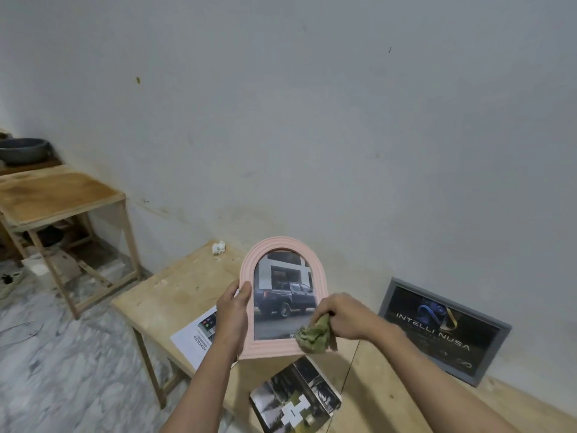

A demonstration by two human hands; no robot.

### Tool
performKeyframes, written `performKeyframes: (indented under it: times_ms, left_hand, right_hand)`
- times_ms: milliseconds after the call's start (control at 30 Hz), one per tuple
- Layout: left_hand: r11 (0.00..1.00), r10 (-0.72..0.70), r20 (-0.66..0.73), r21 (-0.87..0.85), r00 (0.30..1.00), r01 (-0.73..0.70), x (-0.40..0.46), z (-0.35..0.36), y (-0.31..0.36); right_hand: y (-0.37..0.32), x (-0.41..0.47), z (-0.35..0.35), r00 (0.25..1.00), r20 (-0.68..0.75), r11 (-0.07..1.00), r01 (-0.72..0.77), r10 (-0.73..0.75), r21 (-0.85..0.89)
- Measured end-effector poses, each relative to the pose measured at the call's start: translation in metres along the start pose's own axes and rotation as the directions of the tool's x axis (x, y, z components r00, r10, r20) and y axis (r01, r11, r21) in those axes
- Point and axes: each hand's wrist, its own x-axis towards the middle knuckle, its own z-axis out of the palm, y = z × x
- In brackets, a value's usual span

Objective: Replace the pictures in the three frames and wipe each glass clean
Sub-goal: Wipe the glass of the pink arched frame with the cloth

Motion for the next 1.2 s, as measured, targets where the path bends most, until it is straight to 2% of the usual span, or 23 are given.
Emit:
performKeyframes:
  times_ms: [33, 67, 100, 133, 200, 300, 400, 533, 667, 733, 800, 867, 900, 1000, 1100, 1200]
  left_hand:
    - [0.999, 0.011, 0.023, 0.036, 1.000, -0.012, -0.001, 0.000, 0.004]
    - [0.998, 0.033, 0.046, 0.060, 0.998, -0.036, -0.004, 0.003, 0.007]
    - [0.995, 0.042, 0.068, 0.085, 0.997, -0.047, -0.005, 0.006, 0.007]
    - [0.994, 0.048, 0.077, 0.096, 0.996, -0.055, -0.007, 0.009, 0.005]
    - [0.996, 0.043, 0.099, 0.078, 0.994, -0.050, -0.011, 0.013, 0.000]
    - [0.999, 0.041, 0.049, 0.015, 0.998, -0.042, -0.005, 0.009, -0.008]
    - [0.996, 0.039, -0.091, -0.077, 0.995, -0.046, -0.005, 0.001, 0.010]
    - [0.992, 0.025, -0.155, -0.118, 0.988, -0.044, 0.005, -0.017, 0.010]
    - [0.999, 0.046, -0.052, 0.008, 0.998, -0.046, 0.005, -0.020, 0.001]
    - [0.998, 0.053, 0.010, 0.032, 0.999, -0.053, 0.002, -0.018, -0.002]
    - [0.998, 0.016, 0.075, 0.060, 0.997, -0.020, 0.000, -0.012, -0.004]
    - [0.998, 0.002, 0.157, 0.066, 0.988, -0.013, -0.008, -0.002, -0.004]
    - [0.998, 0.003, 0.202, 0.058, 0.979, -0.015, -0.012, 0.003, -0.002]
    - [0.999, 0.036, 0.254, -0.007, 0.966, -0.035, -0.023, 0.018, 0.006]
    - [0.990, 0.014, 0.269, -0.140, 0.963, 0.024, -0.020, 0.021, 0.013]
    - [0.906, -0.108, 0.215, -0.381, 0.971, 0.185, -0.013, 0.018, 0.021]
  right_hand:
    - [-0.003, 0.003, -0.011, 0.997, -0.065, 0.992, -0.029, 0.037, 0.120]
    - [-0.008, 0.008, -0.024, 0.978, -0.199, 0.978, -0.017, 0.059, 0.206]
    - [-0.014, 0.014, -0.037, 0.927, -0.369, 0.969, 0.023, 0.071, 0.245]
    - [-0.021, 0.020, -0.050, 0.859, -0.508, 0.968, 0.072, 0.063, 0.242]
    - [-0.029, 0.031, -0.062, 0.777, -0.629, 0.978, 0.123, 0.012, 0.171]
    - [-0.021, 0.038, -0.037, 0.837, -0.539, 0.995, 0.102, -0.092, -0.011]
    - [-0.011, 0.018, 0.023, 0.877, -0.471, 0.994, 0.107, -0.095, -0.002]
    - [-0.012, -0.014, 0.098, 0.912, -0.409, 0.985, 0.074, -0.004, 0.155]
    - [-0.020, -0.023, 0.082, 0.962, -0.249, 0.943, -0.024, 0.112, 0.333]
    - [-0.029, -0.021, 0.051, 0.922, -0.326, 0.869, -0.022, 0.208, 0.494]
    - [-0.036, -0.011, 0.021, 0.787, -0.540, 0.819, 0.081, 0.297, 0.569]
    - [-0.041, 0.007, 0.000, 0.638, -0.724, 0.886, 0.139, 0.262, 0.442]
    - [-0.042, 0.017, -0.004, 0.615, -0.761, 0.937, 0.102, 0.206, 0.336]
    - [-0.050, 0.039, 0.003, 0.686, -0.727, 1.000, -0.026, 0.019, 0.002]
    - [-0.068, 0.045, 0.022, 0.739, -0.661, 0.991, 0.090, -0.130, -0.094]
    - [-0.090, 0.043, 0.041, 0.730, -0.630, 0.964, 0.185, -0.265, -0.191]
